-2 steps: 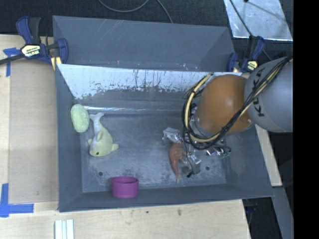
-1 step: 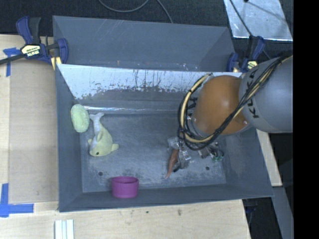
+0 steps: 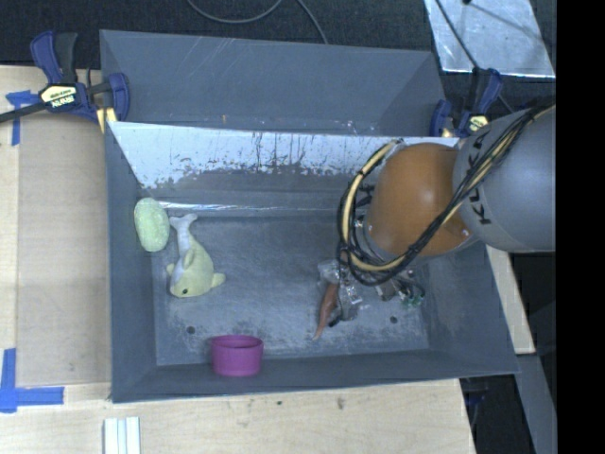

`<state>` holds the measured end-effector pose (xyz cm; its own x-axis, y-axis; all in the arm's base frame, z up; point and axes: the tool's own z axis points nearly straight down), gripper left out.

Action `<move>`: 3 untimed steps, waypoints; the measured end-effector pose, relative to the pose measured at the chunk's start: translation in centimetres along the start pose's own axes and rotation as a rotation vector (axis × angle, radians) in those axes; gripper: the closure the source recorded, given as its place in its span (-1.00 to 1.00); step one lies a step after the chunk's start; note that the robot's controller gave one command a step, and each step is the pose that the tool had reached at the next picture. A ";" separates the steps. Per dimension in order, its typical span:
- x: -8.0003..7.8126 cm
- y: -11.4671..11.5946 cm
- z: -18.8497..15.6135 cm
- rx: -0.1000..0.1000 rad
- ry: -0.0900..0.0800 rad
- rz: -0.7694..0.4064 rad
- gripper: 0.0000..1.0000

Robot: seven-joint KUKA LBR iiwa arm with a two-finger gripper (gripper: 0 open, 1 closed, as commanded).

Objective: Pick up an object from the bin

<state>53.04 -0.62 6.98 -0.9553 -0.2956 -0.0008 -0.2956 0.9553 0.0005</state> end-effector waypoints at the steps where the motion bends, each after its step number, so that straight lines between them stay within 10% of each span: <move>1: 0.1 0.0 -0.3 0.000 0.000 0.000 1.00; 3: 0.2 0.1 -3.8 -0.002 0.005 0.001 1.00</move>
Offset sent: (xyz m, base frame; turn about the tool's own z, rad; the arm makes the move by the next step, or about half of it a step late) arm 0.0002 -0.0001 0.1292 0.0000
